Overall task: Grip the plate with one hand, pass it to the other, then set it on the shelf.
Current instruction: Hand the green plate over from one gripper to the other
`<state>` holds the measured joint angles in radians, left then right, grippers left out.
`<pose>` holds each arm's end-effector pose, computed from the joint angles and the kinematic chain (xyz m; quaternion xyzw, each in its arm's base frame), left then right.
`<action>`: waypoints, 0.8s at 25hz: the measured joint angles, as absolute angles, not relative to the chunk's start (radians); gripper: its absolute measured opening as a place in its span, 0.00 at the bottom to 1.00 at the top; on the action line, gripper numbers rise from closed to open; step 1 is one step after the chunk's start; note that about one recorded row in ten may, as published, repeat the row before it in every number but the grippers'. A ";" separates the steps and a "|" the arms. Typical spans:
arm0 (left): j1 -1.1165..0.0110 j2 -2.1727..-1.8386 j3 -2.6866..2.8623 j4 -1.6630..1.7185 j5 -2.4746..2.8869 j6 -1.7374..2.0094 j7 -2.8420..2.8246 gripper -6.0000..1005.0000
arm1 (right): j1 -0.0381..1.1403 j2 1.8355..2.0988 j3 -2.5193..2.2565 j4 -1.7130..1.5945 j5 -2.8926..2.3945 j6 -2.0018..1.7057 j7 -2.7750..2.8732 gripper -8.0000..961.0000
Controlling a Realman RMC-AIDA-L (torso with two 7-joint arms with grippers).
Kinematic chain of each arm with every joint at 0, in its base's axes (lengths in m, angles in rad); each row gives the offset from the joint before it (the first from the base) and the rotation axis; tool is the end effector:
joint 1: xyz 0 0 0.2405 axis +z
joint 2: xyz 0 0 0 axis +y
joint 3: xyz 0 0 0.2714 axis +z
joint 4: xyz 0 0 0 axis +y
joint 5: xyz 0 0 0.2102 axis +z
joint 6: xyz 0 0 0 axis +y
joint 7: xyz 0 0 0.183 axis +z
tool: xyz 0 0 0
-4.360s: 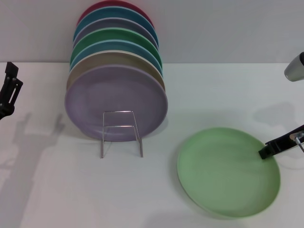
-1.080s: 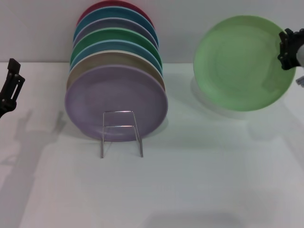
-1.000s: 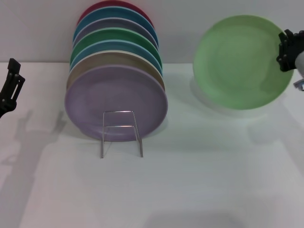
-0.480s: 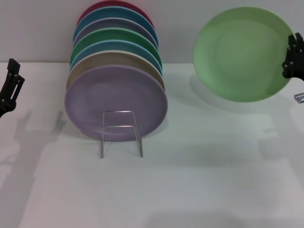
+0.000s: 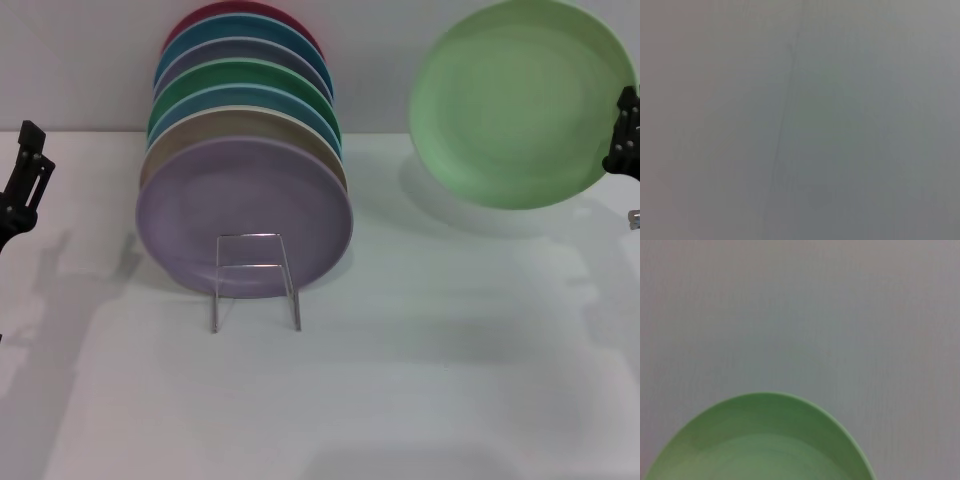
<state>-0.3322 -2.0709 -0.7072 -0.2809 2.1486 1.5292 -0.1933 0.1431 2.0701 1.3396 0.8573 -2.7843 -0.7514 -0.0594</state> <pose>-0.2959 0.3327 0.0063 -0.6185 -0.1758 -0.4585 0.6135 0.2900 0.3830 0.0148 -0.6753 0.1958 0.2934 0.6477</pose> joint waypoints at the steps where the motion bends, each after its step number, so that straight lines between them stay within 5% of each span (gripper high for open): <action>1: -0.332 -2.071 -0.707 -0.281 2.149 1.529 -0.193 0.87 | 0.143 2.070 1.340 0.857 -2.784 -0.751 -0.059 0.03; 20: -0.323 -2.074 -0.689 -0.298 2.155 1.543 -0.194 0.87 | 0.260 2.058 1.350 0.546 -2.893 -0.977 0.246 0.03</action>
